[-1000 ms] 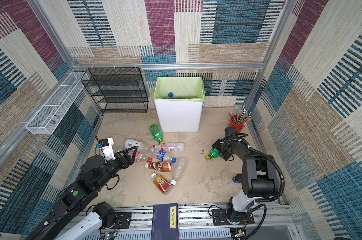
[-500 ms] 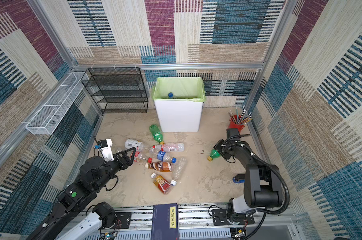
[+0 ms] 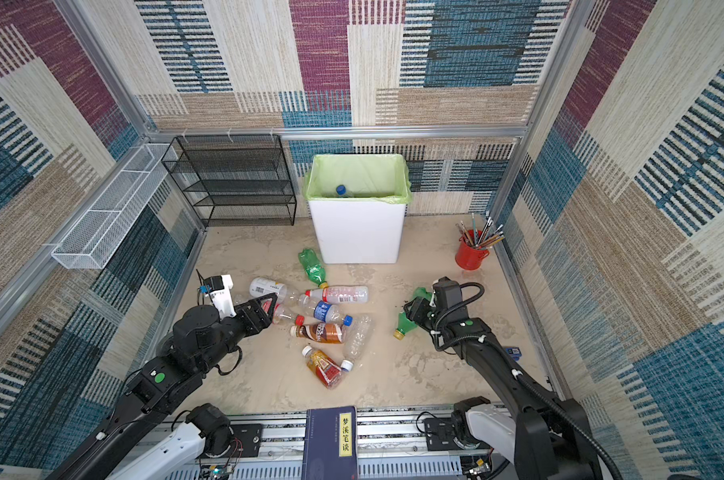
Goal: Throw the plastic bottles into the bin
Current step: 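Close right gripper around the green bottle and lift it, then carry the green bottle with right gripper over the bin and open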
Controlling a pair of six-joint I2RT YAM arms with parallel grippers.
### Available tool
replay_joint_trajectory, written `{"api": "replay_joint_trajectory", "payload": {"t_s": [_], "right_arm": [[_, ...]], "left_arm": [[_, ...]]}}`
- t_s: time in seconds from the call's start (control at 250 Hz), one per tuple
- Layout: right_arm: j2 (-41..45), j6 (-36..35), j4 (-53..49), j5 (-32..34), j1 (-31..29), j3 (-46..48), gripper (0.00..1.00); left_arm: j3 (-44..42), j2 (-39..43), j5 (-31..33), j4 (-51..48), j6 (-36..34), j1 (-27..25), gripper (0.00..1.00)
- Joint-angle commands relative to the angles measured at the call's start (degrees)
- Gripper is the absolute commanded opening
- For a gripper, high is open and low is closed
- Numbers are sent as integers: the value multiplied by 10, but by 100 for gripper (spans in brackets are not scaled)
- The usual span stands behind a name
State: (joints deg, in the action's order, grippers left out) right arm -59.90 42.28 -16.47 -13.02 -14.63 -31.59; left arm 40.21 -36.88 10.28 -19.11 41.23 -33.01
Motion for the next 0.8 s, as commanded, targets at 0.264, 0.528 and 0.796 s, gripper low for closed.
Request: {"api": "replay_joint_trajectory", "payload": {"t_s": [0.264, 0.528, 0.796], "right_arm": [[186, 45, 67, 59, -44, 99, 50], [274, 25, 74, 87, -44, 86, 50], [293, -9, 57, 129, -44, -6, 50]], "left_arm": [[-1, -12, -21, 26, 8, 1, 78], [-2, -31, -33, 44, 16, 1, 77], [4, -39, -38, 46, 12, 1, 77]]}}
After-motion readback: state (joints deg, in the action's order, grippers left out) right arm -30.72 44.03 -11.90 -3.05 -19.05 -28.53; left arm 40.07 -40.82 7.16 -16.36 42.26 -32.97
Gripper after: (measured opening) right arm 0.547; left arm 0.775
